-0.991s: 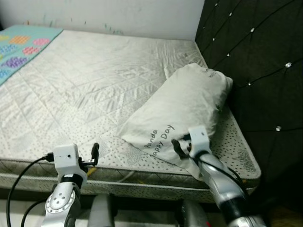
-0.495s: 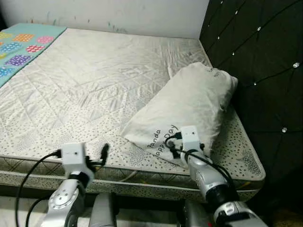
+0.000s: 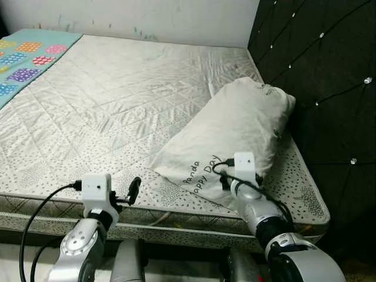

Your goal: Clean up the room

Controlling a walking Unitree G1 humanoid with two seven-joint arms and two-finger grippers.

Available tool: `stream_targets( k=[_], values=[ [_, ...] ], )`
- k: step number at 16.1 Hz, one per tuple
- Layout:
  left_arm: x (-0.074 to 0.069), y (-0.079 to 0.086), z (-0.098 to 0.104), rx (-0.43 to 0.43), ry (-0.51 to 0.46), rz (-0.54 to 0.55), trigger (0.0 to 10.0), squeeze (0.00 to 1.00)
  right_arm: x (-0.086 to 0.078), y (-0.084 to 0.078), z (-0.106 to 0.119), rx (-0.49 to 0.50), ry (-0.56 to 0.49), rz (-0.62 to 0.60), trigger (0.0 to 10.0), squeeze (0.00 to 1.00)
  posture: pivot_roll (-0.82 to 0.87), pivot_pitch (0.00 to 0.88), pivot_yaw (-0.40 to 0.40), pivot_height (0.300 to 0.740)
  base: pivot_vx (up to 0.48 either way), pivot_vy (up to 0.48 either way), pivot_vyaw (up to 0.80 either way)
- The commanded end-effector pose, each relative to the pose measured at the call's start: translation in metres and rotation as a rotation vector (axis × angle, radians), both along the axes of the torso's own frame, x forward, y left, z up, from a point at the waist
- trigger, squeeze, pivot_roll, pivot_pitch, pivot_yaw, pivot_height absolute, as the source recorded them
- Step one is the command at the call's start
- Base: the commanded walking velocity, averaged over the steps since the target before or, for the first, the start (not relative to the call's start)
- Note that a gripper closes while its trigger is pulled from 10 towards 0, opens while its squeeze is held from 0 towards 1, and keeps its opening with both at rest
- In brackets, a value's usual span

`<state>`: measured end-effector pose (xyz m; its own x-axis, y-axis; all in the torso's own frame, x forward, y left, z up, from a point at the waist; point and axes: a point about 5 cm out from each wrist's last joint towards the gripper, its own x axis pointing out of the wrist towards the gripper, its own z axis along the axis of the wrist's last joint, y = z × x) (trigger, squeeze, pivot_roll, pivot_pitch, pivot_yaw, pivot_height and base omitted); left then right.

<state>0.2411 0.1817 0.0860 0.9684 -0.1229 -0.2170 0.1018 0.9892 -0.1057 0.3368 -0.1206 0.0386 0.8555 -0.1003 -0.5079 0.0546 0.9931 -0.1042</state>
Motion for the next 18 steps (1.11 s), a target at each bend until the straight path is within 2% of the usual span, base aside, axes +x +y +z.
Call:
stream_targets(
  k=[1, 3, 4, 6, 8, 9, 13, 15, 18],
  values=[
    [0.002, -0.004, 0.006, -0.001, -0.012, -0.025, 10.0, 0.0, 0.003, 0.003, 0.003, 0.007, 0.001, -0.002, 10.0, 0.0, 0.0, 0.0, -0.047, 0.602, 0.0, 0.0, 0.0],
    [-0.001, -0.009, 0.001, -0.007, 0.012, -0.05, 10.0, 0.0, -0.006, 0.014, -0.009, 0.145, 0.091, -0.057, 10.0, 0.0, 0.0, 0.0, -0.05, 0.602, 0.0, 0.0, 0.0],
    [-0.001, -0.011, 0.0, -0.009, 0.015, -0.053, 10.0, 0.0, -0.007, 0.017, -0.009, 0.152, 0.089, -0.066, 10.0, 0.0, 0.0, 0.0, -0.052, 0.602, 0.0, 0.0, 0.0],
    [0.001, -0.011, 0.003, -0.002, -0.005, -0.05, 10.0, 0.0, 0.004, 0.011, 0.006, 0.139, -0.012, -0.131, 10.0, 0.0, 0.01, 0.0, -0.055, 0.602, 0.0, 0.0, 0.0],
    [0.002, -0.007, 0.005, 0.0, -0.012, -0.031, 10.0, 0.0, 0.019, 0.0, 0.027, 0.135, -0.119, -0.167, 10.0, 0.0, 0.01, 0.0, -0.06, 0.602, 0.0, 0.0, 0.0],
    [0.003, -0.006, 0.004, 0.001, -0.009, -0.027, 10.0, 0.0, 0.022, -0.007, 0.031, 0.108, -0.139, -0.177, 10.0, 0.0, 0.01, 0.0, -0.061, 0.602, 0.0, 0.0, 0.0],
    [0.003, -0.01, 0.003, 0.002, -0.002, -0.035, 10.0, 0.0, 0.017, -0.017, 0.023, 0.093, -0.102, -0.232, 10.0, 0.0, 0.03, 0.0, -0.071, 0.602, 0.0, 0.0, 0.0],
    [0.0, -0.008, 0.004, -0.004, 0.002, -0.028, 10.0, 0.0, 0.012, -0.011, 0.014, 0.086, -0.044, -0.208, 10.0, 0.0, 0.06, 0.0, -0.082, 0.602, 0.0, 0.0, 0.0],
    [-0.002, -0.008, 0.004, -0.01, 0.003, -0.028, 10.0, 0.0, 0.01, -0.003, 0.01, 0.128, -0.022, -0.173, 10.0, 0.0, 0.07, 0.0, -0.084, 0.602, 0.0, 0.0, 0.0]
  ],
)
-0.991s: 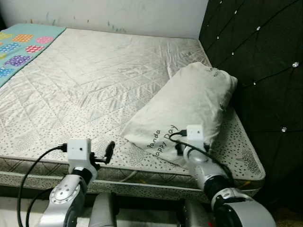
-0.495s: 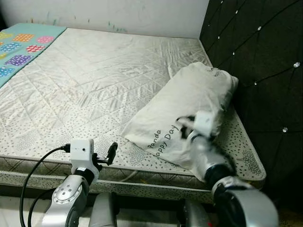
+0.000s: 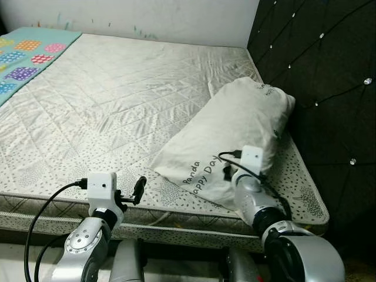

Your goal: Clean up the room

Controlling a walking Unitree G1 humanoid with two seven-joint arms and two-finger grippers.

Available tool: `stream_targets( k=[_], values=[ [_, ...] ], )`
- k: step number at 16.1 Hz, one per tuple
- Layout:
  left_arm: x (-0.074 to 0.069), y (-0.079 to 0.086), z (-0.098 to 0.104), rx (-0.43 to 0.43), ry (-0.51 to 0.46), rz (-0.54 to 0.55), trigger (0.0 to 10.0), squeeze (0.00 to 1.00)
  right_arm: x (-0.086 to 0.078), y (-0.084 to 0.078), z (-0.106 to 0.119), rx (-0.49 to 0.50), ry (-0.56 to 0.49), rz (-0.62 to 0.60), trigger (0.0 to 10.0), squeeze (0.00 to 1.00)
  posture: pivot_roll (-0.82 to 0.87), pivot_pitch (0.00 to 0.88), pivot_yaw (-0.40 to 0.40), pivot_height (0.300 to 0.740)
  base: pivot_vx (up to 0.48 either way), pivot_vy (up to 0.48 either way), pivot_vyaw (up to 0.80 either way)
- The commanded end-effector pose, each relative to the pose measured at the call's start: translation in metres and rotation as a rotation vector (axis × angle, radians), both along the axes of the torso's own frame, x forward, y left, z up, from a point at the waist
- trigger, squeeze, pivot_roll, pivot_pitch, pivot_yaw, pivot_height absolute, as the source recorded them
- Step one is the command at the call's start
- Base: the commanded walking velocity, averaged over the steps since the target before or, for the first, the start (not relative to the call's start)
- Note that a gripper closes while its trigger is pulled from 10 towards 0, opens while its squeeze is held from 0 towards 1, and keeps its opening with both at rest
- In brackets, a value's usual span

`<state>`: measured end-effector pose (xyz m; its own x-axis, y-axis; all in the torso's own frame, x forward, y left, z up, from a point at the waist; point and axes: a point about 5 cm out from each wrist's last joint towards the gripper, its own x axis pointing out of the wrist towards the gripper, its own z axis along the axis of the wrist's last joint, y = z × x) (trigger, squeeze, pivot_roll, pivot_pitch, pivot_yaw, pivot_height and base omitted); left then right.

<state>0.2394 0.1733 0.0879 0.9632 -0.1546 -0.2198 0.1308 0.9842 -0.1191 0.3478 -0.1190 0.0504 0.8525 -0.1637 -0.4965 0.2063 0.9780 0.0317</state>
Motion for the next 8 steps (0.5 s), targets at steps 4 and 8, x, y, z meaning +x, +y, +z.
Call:
stream_targets(
  k=[4, 8],
  values=[
    [-0.009, -0.005, 0.011, -0.047, -0.033, -0.051, 10.0, 0.0, -0.011, -0.001, -0.017, 0.091, 0.051, 0.008, 10.0, 0.0, 0.1, 0.0, -0.069, 0.602, 0.0, 0.0, 0.0],
    [-0.009, -0.001, 0.013, -0.045, -0.031, -0.056, 10.0, 0.0, -0.008, 0.01, -0.011, 0.16, 0.001, 0.027, 10.0, 0.0, 0.1, 0.0, -0.057, 0.602, 0.0, 0.0, -0.15]
  ],
)
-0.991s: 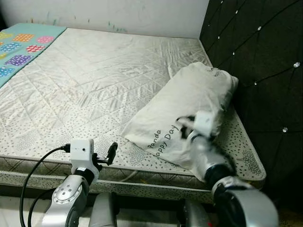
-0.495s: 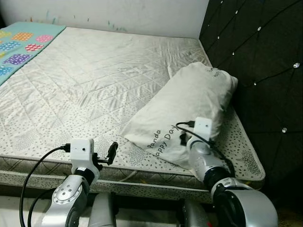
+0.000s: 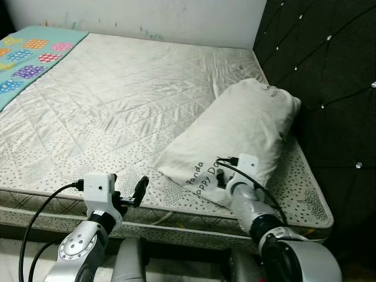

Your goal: Clean up the room

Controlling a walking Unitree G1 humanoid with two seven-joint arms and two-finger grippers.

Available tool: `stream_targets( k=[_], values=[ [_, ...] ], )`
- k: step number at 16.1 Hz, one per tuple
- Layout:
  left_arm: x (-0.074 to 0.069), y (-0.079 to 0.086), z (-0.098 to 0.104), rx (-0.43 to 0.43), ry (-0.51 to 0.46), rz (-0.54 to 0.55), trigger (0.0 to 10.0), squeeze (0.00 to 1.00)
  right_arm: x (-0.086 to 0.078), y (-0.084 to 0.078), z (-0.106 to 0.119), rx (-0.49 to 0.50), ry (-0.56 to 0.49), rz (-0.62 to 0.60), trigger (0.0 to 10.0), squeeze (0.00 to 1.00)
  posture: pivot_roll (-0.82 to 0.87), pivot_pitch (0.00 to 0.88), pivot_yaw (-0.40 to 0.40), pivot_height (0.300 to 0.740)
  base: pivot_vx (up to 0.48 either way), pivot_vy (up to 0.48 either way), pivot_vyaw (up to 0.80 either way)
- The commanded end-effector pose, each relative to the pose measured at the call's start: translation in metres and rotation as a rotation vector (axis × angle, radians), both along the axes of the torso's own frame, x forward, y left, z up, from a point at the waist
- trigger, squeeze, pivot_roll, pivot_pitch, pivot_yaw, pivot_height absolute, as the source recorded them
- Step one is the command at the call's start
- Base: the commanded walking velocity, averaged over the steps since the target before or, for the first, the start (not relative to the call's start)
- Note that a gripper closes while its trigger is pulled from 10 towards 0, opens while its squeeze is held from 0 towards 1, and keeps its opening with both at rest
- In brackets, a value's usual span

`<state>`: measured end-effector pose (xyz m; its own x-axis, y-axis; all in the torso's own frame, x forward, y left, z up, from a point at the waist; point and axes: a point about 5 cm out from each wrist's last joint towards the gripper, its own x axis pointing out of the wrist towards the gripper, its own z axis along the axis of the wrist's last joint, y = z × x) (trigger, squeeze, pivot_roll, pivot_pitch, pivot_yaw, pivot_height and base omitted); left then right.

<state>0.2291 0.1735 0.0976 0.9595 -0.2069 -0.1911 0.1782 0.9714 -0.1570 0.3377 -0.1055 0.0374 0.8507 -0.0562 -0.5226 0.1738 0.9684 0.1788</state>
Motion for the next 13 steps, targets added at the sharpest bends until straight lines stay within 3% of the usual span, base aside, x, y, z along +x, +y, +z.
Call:
stream_targets(
  k=[1, 5, 12, 13],
  values=[
    [0.0019, -0.0006, 0.0042, -0.003, -0.008, -0.009, 10.0, 0.0, 0.0031, -0.0016, 0.0037, 0.016, -0.015, -0.005, 10.0, 0.0, 0.1, 0.0, -0.054, 0.602, 0.0, 0.0, -0.8],
    [-0.0009, -0.0015, 0.0037, -0.002, 0.0, -0.01, 10.0, 0.0, 0.0047, -0.0022, 0.0062, 0.019, -0.037, -0.002, 10.0, 0.0, 0.1, 0.0, -0.053, 0.602, 0.0, 0.0, -0.8],
    [0.0001, -0.0045, 0.0035, -0.013, 0.002, -0.007, 10.0, 0.0, 0.0045, 0.0042, 0.0072, 0.026, -0.065, 0.044, 10.0, 0.0, 0.1, 0.0, -0.057, 0.602, 0.0, 0.0, 0.0],
    [0.0008, -0.005, 0.0036, -0.014, 0.001, -0.008, 10.0, 0.0, 0.0043, 0.0043, 0.007, 0.028, -0.067, 0.048, 10.0, 0.0, 0.09, 0.0, -0.057, 0.582, 0.0, 0.0, 0.0]
  ],
)
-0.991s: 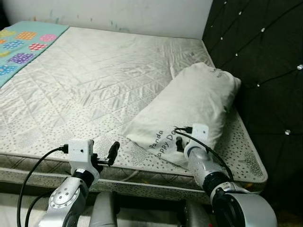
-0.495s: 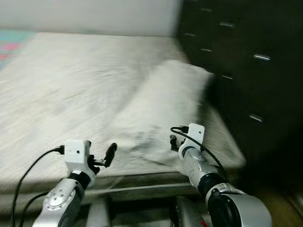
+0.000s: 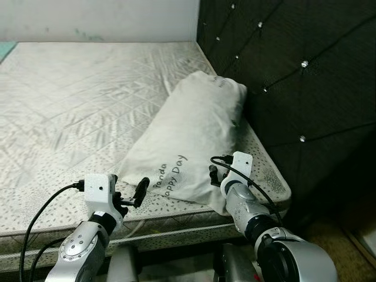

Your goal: Clean up the room

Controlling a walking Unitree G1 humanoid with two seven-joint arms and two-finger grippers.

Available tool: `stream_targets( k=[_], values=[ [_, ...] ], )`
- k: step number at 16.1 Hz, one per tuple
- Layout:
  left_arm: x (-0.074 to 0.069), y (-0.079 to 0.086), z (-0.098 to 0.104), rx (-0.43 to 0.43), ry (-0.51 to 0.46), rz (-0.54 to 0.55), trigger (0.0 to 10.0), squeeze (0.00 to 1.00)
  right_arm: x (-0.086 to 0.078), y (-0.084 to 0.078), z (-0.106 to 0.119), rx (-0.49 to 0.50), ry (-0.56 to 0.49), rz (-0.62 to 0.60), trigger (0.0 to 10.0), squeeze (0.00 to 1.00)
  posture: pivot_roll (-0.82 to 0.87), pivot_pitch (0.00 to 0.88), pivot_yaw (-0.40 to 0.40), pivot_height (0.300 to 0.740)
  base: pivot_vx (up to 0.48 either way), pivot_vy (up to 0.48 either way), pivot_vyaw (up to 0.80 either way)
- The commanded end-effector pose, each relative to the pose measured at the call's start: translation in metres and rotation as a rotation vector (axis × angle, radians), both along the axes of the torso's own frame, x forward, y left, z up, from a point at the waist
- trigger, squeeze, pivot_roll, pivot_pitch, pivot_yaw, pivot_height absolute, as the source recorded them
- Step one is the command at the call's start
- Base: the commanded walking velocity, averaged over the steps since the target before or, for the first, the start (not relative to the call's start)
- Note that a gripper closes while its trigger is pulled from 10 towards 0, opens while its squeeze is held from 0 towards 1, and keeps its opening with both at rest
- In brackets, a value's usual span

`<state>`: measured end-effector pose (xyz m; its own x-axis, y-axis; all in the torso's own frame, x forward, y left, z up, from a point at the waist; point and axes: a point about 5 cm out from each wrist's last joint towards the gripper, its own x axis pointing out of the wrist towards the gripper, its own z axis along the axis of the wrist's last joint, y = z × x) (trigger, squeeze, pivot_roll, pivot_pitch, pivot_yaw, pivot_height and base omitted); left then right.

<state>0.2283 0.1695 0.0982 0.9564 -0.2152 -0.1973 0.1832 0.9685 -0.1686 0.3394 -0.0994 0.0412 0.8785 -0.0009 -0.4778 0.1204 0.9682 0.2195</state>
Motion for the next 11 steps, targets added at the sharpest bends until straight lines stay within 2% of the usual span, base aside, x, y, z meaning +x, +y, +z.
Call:
stream_targets(
  k=[1, 7, 9, 11],
  values=[
    [0.002, -0.001, 0.003, -0.005, -0.008, -0.001, 10.0, 0.0, 0.003, -0.002, 0.003, -0.005, -0.014, 0.003, 10.0, 0.0, 0.09, 0.0, -0.057, 0.577, 0.0, 0.0, 0.0],
    [0.003, -0.001, 0.004, -0.007, -0.01, 0.009, 10.0, 0.0, 0.003, 0.0, 0.004, 0.015, -0.025, 0.016, 10.0, 0.0, 0.09, 0.0, -0.056, 0.532, 0.0, 0.0, 0.0],
    [0.007, 0.009, 0.01, 0.026, -0.055, 0.102, 10.0, 0.0, 0.004, 0.008, 0.007, 0.025, -0.05, 0.068, 10.0, 0.0, 0.09, 0.0, -0.056, 0.532, 0.0, 0.0, 0.0],
    [0.01, 0.022, 0.015, 0.086, -0.094, 0.213, 10.0, 0.0, 0.006, 0.016, 0.012, 0.083, -0.08, 0.101, 10.0, 0.0, 0.09, 0.0, -0.056, 0.532, 0.0, 0.0, 0.0]
  ],
)
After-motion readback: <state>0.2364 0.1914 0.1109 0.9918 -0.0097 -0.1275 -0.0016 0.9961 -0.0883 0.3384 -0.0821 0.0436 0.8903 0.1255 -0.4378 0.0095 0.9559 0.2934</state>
